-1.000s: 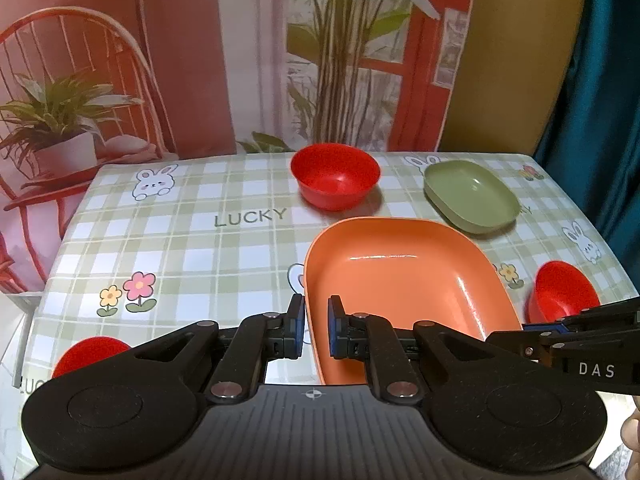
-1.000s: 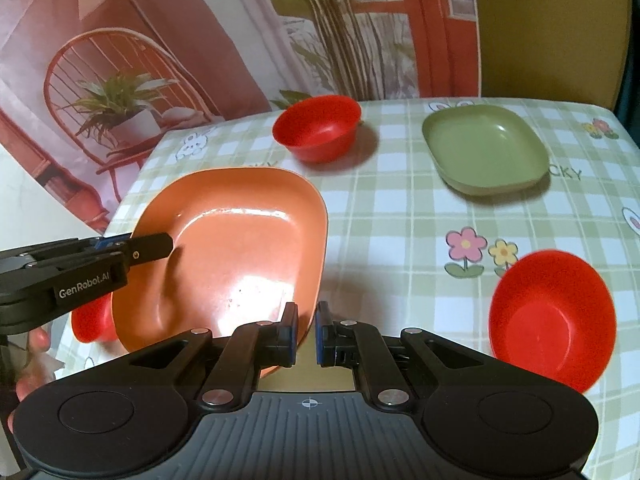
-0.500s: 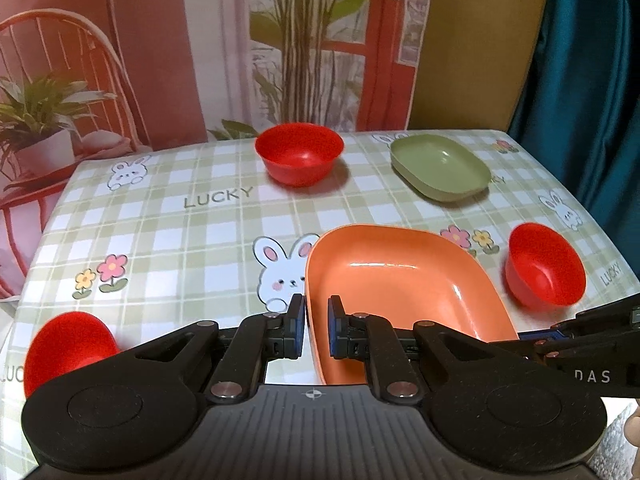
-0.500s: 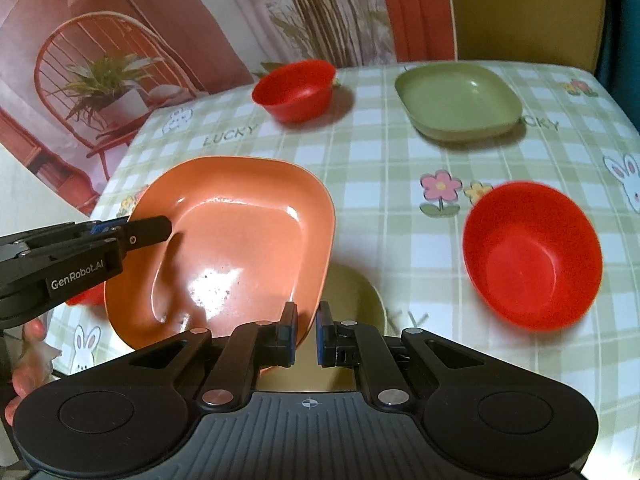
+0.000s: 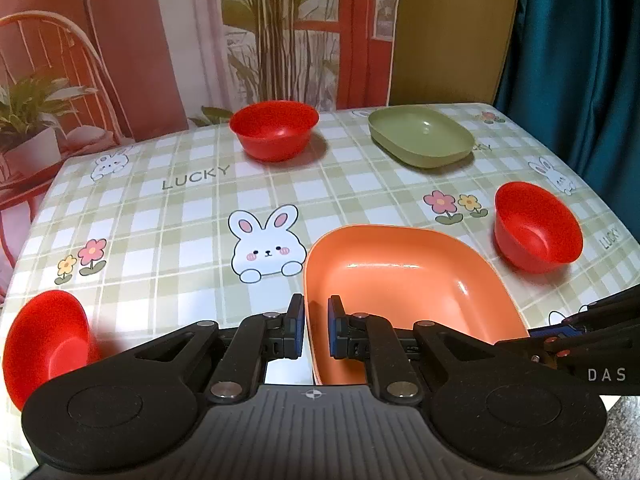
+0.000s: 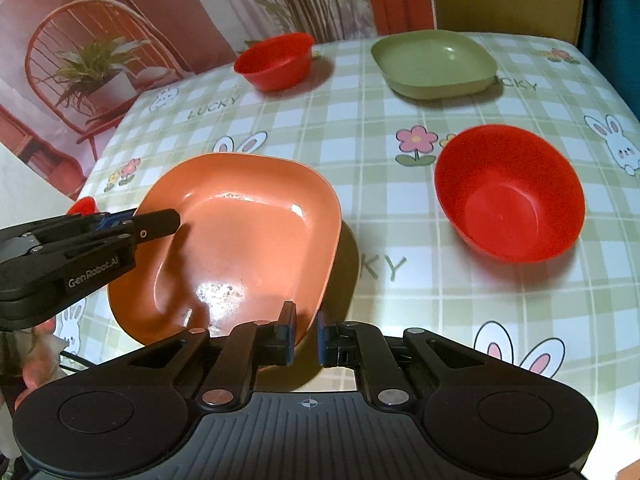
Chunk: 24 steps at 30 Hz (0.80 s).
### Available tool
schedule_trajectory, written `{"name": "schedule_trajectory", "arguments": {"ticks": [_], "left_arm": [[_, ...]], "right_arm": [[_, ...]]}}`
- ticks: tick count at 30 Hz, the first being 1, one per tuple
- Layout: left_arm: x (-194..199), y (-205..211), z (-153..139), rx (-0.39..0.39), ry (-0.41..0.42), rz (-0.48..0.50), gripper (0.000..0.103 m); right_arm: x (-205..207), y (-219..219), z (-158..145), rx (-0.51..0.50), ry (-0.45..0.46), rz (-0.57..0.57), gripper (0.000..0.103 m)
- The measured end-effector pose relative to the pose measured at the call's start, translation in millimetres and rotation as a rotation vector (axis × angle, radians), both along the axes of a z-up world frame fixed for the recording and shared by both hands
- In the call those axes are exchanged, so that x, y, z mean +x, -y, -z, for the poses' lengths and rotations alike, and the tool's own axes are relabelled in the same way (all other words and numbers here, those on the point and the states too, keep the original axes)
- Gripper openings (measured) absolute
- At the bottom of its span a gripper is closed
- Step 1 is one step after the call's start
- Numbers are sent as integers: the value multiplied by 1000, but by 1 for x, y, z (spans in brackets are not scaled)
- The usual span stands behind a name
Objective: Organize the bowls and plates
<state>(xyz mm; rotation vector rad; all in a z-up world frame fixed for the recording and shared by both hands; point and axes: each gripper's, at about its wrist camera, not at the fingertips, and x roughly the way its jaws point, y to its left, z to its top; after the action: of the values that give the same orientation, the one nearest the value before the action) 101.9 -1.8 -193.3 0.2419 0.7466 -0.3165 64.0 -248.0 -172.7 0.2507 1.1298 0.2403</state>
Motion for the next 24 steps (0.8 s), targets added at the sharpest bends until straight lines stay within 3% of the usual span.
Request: {"name": "schedule_trajectory", "arguments": {"ticks": [24], "left_arm": [[7, -5, 15, -25, -42, -18, 13]], "right_arm": [[0, -8, 7, -48, -34, -24, 10]]}}
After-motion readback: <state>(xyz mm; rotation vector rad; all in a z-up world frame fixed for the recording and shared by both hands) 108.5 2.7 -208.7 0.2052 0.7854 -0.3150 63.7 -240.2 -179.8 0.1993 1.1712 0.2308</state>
